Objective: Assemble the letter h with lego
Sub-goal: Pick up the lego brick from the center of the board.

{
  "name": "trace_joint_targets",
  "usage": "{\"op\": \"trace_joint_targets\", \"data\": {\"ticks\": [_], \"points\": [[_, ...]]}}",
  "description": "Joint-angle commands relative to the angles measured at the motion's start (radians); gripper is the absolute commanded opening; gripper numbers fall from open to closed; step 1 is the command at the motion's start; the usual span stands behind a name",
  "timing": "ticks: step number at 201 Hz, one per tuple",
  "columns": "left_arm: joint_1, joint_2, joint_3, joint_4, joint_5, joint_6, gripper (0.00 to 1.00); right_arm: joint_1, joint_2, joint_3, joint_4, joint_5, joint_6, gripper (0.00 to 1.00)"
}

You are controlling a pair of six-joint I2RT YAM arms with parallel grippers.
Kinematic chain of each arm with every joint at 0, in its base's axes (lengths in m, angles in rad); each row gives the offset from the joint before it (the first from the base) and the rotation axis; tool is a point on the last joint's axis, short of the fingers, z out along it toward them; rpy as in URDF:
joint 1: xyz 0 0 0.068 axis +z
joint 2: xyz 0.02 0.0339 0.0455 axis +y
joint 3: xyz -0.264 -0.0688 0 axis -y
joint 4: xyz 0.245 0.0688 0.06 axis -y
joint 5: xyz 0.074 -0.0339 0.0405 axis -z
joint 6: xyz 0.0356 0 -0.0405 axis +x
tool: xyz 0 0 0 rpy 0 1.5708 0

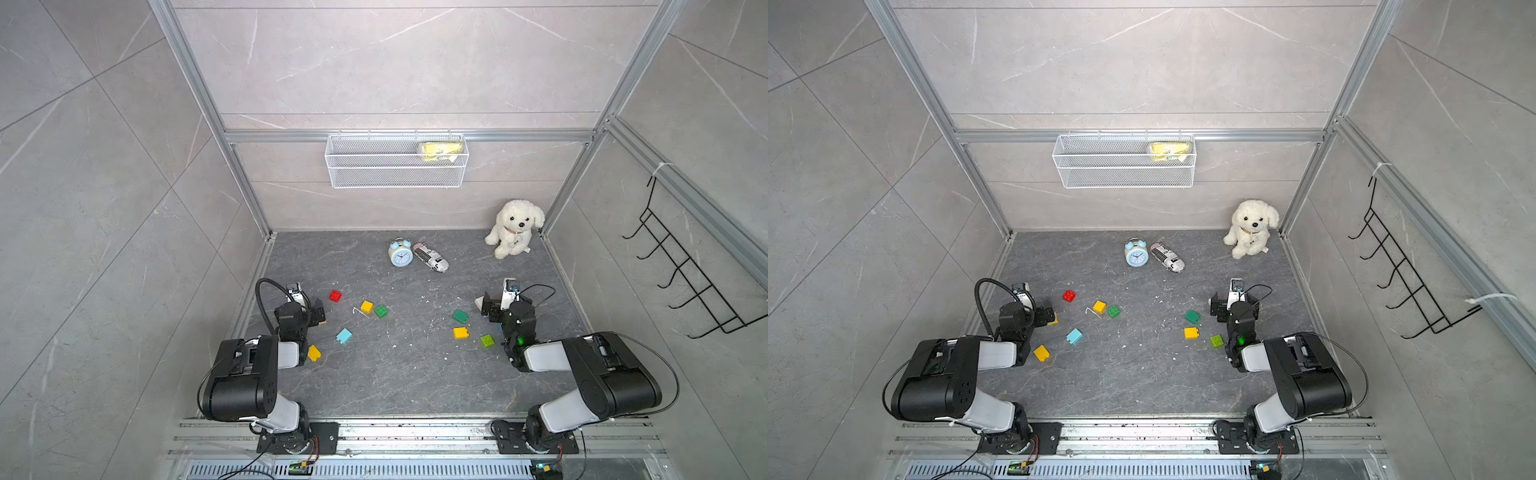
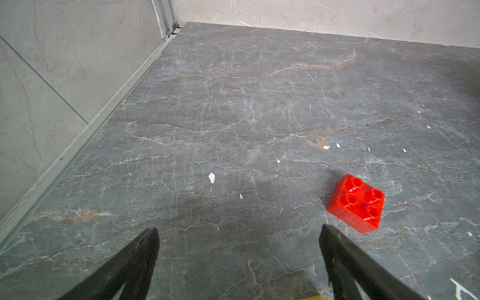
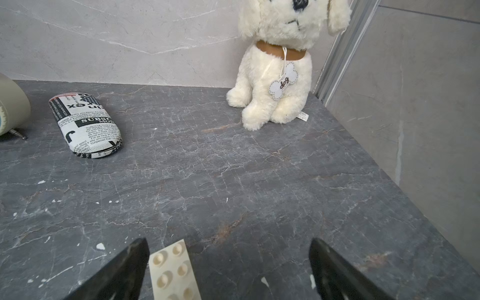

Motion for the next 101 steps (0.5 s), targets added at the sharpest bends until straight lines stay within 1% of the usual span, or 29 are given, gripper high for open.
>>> {"op": "trace_joint_targets", "data": {"ticks": [1,101], "points": [[0.002,-0.011,0.021,0.028,0.016,0.028,1.0,-0.003,0.004,0.011,-0.002,-0.009,0.014,0.99],[0.002,-0.011,0.019,0.029,0.017,0.028,1.0,-0.004,0.004,0.017,-0.015,-0.017,0.018,1.0]]}}
